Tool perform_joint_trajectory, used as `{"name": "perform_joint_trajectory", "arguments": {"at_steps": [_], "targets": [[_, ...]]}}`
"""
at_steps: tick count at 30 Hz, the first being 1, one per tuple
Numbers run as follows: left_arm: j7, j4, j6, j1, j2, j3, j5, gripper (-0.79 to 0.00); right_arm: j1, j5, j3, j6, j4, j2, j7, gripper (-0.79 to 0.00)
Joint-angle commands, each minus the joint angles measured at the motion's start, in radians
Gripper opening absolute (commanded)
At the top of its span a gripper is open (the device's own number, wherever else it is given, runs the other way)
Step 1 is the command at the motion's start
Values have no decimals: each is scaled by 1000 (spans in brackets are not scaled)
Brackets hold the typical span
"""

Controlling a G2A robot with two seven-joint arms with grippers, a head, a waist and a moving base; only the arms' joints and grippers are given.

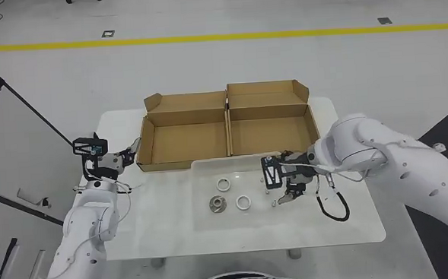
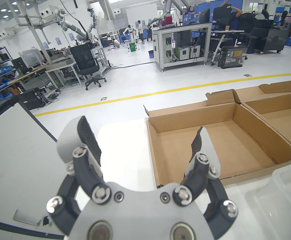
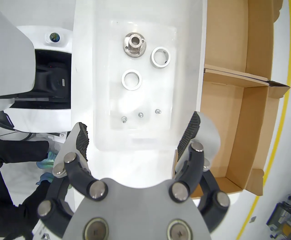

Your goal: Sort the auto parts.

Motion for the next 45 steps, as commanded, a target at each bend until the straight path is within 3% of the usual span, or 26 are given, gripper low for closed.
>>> {"name": "perform_joint_trajectory", "arguments": {"at_steps": [1,7,17,23,40,45], "targets": [[0,0,0,0,0,0,0,0,26,2,-36,-8,6,7,-8,0],[0,0,0,0,0,0,0,0,89,8,-122,-25,30,9,-25,0],[0,0,0,0,0,0,0,0,119,-1,-202,-29,77,-23,-30,0],[0,0,0,0,0,0,0,0,120,-39,-214,-24,105,-43,-40,0],[0,0,0,0,0,0,0,0,119,-39,-214,-22,101,-43,-41,0],[0,0,0,0,0,0,0,0,150,-38,-228,86,37,-54,86,0]]}}
